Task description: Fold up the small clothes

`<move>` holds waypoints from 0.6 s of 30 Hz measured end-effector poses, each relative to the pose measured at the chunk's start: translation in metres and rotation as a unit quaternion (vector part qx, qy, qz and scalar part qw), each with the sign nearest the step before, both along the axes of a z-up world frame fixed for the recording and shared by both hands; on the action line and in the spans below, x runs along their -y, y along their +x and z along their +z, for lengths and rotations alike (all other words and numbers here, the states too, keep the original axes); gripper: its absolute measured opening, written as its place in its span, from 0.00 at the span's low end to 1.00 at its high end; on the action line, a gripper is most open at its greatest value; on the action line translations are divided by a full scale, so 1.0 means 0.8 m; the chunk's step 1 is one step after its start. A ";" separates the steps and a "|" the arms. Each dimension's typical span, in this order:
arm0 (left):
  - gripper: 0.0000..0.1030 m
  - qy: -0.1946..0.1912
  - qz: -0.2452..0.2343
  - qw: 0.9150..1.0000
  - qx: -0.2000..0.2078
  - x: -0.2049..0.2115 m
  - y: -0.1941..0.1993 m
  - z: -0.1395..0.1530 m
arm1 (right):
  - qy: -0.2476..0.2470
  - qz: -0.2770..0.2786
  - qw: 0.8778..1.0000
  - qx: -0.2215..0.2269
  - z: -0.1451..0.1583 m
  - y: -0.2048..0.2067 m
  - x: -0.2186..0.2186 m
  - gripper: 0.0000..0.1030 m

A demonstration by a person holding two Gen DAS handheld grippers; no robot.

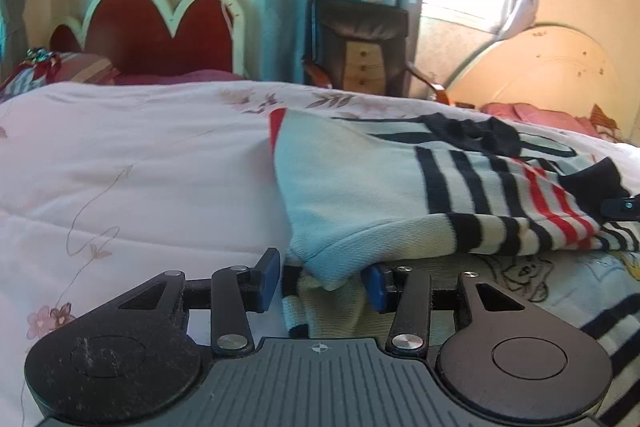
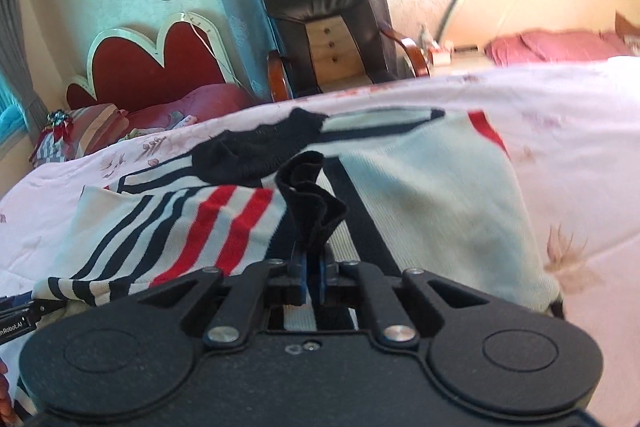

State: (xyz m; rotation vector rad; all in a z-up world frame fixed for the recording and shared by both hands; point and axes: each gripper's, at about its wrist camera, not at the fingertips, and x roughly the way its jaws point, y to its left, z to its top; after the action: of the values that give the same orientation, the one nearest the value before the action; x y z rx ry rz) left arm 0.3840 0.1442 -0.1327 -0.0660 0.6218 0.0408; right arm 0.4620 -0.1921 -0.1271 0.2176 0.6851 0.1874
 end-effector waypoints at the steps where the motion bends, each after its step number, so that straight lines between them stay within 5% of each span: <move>1: 0.44 0.005 -0.002 1.000 0.000 0.002 -0.001 0.001 | 0.014 -0.009 1.000 -0.003 -0.003 -0.002 0.007 0.21; 3: 0.45 0.012 -0.007 1.000 -0.001 0.005 -0.001 0.002 | 0.040 -0.030 0.999 0.002 -0.004 -0.005 0.023 0.44; 5: 0.45 0.011 -0.008 1.000 -0.003 0.005 0.003 0.002 | 0.071 -0.042 0.997 0.006 -0.008 -0.006 0.037 0.44; 10: 0.45 -0.013 0.004 1.000 -0.014 -0.004 0.012 -0.004 | 0.094 -0.027 0.995 0.001 -0.015 0.014 0.049 0.37; 12: 0.45 -0.017 0.006 1.000 -0.015 -0.005 0.014 -0.006 | 0.089 -0.015 0.996 -0.010 -0.019 0.021 0.049 0.08; 18: 0.45 -0.014 0.013 1.000 -0.005 -0.007 0.010 -0.001 | 0.067 0.012 0.997 0.024 0.014 -0.004 0.045 0.07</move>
State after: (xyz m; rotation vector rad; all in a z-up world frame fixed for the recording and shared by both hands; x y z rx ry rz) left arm 0.3924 0.1502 -0.1337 -0.1009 0.6318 0.0572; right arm 0.4587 -0.2278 -0.1162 0.3326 0.6277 0.2606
